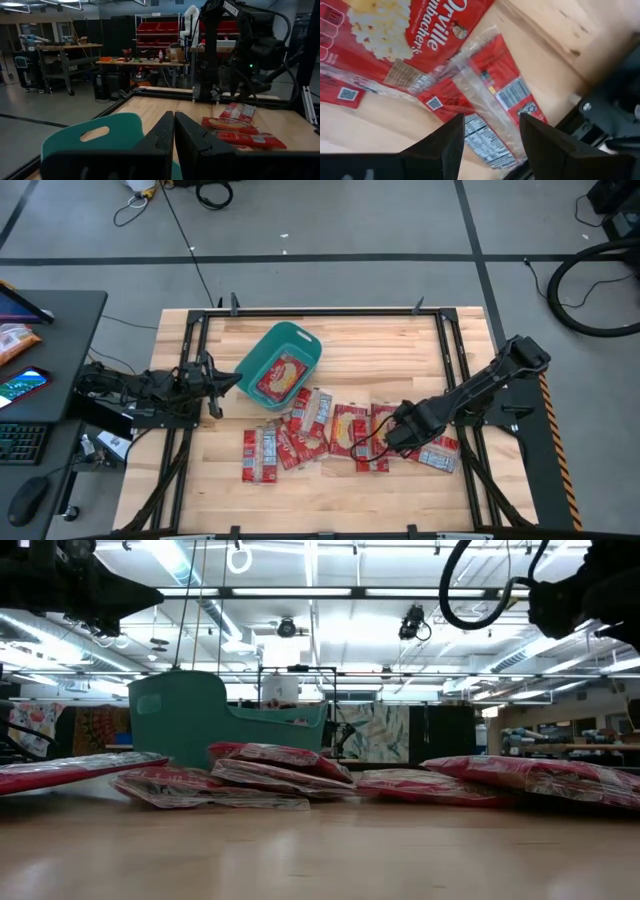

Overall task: Sort popcorn bags into baskets
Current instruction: Put the red popcorn bag into the blue bin

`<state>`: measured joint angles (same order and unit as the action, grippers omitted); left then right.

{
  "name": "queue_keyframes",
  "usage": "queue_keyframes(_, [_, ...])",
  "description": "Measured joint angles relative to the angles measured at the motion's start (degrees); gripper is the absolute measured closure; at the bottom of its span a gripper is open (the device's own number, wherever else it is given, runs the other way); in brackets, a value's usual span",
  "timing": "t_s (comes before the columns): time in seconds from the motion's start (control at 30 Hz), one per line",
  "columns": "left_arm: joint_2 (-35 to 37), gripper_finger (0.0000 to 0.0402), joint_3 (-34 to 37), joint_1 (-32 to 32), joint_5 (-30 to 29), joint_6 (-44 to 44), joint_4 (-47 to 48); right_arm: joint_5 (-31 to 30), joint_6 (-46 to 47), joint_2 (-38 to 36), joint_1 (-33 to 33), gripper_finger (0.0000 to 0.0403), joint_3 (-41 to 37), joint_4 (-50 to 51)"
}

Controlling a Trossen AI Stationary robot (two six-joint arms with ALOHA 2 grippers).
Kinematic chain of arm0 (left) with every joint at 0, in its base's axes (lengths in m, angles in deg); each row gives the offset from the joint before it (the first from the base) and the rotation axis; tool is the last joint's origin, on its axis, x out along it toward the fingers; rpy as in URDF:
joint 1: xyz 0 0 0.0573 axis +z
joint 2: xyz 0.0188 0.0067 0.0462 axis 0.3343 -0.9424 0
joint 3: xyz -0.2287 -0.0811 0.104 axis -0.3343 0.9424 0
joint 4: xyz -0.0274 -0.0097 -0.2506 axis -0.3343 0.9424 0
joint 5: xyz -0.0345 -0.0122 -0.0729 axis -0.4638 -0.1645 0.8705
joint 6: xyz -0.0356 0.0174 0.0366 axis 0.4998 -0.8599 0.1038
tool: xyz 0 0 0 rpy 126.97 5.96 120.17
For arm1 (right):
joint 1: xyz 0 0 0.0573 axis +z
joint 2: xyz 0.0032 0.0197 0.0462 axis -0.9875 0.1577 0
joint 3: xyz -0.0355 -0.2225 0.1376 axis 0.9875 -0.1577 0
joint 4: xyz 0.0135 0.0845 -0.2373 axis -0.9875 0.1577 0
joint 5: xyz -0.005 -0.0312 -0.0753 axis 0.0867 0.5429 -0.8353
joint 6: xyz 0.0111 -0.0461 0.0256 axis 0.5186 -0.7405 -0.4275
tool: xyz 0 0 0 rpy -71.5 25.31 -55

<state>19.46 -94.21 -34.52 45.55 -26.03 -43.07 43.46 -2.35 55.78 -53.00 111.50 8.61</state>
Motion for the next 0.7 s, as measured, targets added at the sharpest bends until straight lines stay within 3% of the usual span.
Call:
queue_keyframes(0.3, [0.00,0.0383,0.00,0.00,-0.02,-0.23,0.17,5.56,5.31,1.66,-1.52,0.0209,0.00,0.09])
queue_keyframes(0.47, [0.00,0.0383,0.00,0.04,-0.03,-0.46,-1.04,3.44,8.21,1.66,-1.06,0.0209,0.00,0.09])
queue_keyframes(0.7, [0.02,0.0383,-0.01,0.04,-0.05,-8.09,-4.10,-0.67,14.61,1.66,1.65,0.0208,0.00,0.18])
